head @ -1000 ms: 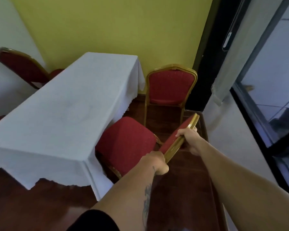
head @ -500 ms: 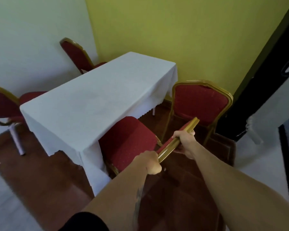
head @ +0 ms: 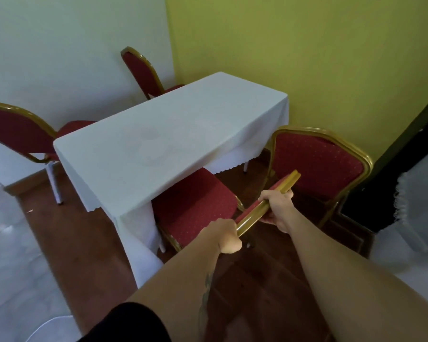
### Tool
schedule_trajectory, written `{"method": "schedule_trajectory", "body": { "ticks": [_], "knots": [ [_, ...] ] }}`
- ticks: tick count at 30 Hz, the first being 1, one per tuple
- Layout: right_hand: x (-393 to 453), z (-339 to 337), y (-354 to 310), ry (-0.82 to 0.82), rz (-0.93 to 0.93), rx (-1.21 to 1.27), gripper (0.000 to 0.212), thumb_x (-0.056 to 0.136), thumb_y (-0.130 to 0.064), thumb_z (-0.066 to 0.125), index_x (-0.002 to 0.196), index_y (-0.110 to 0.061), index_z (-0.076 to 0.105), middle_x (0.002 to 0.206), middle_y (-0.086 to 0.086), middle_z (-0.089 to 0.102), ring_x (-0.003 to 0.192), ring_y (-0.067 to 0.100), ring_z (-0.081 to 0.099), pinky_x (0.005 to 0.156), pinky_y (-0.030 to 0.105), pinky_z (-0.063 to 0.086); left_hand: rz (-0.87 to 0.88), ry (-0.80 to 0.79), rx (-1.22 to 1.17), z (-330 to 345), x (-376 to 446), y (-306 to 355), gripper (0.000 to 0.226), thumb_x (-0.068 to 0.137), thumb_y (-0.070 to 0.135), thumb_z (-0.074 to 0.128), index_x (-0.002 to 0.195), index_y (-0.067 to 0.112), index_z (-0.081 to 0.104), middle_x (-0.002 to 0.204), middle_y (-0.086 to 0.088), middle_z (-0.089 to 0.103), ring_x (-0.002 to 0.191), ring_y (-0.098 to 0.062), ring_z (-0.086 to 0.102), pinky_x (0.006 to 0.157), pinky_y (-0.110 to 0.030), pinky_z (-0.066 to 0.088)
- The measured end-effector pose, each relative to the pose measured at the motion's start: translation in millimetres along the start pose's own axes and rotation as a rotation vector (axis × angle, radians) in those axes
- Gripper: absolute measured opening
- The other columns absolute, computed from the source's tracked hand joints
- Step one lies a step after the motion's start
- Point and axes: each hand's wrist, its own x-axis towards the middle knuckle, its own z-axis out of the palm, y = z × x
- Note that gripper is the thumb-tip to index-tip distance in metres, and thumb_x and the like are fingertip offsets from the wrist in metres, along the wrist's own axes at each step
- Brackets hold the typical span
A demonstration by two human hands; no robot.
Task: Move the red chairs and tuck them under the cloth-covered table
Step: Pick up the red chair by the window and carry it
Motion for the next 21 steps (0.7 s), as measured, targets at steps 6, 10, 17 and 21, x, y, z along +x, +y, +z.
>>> {"method": "schedule_trajectory", "body": {
  "ticks": [6, 10, 17, 21],
  "knots": [
    [17.7, 8.4, -11.7, -0.008, -0.001, -0.009, 0.088, 0.081, -0.003, 0.064, 0.152, -0.025, 0.017, 0.087, 0.012, 0.063, 0.079, 0.028, 0.071, 0.086, 0.054, 0.061, -0.014, 0.009, -0.040, -9.2, 18.2, -3.4, 0.049, 0.090, 0.018, 0.058, 0.139, 0.014, 0.055, 0.120, -0.010, 0.065, 0.108, -0.030, 0.066, 0.076, -0.035, 0.047],
    [28.8, 17.0, -19.5, -0.008, -0.008, -0.004, 0.089, 0.081, -0.003, 0.063, 0.152, -0.026, 0.016, 0.088, 0.013, 0.064, 0.076, 0.028, 0.072, 0.082, 0.051, 0.062, -0.017, -0.003, -0.066, -20.3, 33.6, -10.9, 0.048, 0.087, 0.020, 0.062, 0.135, 0.016, 0.058, 0.103, -0.004, 0.063, 0.091, -0.025, 0.066, 0.075, -0.033, 0.053],
    [46.5, 39.9, -32.2, -0.001, -0.013, -0.022, 0.091, 0.081, -0.004, 0.063, 0.154, -0.027, 0.015, 0.093, 0.013, 0.064, 0.081, 0.028, 0.072, 0.083, 0.052, 0.062, 0.006, -0.017, -0.046, -41.3, 57.4, -27.1, 0.045, 0.087, 0.020, 0.064, 0.132, 0.014, 0.057, 0.104, -0.005, 0.064, 0.092, -0.025, 0.068, 0.085, -0.038, 0.060],
    [54.9, 55.4, -37.9, 0.010, -0.016, -0.024, 0.090, 0.080, -0.004, 0.062, 0.154, -0.027, 0.017, 0.092, 0.013, 0.062, 0.079, 0.027, 0.070, 0.083, 0.052, 0.062, 0.030, -0.027, -0.034, -53.5, 67.0, -38.9, 0.044, 0.090, 0.024, 0.064, 0.131, 0.012, 0.058, 0.112, -0.009, 0.066, 0.100, -0.029, 0.068, 0.091, -0.043, 0.059]
  ]
}}
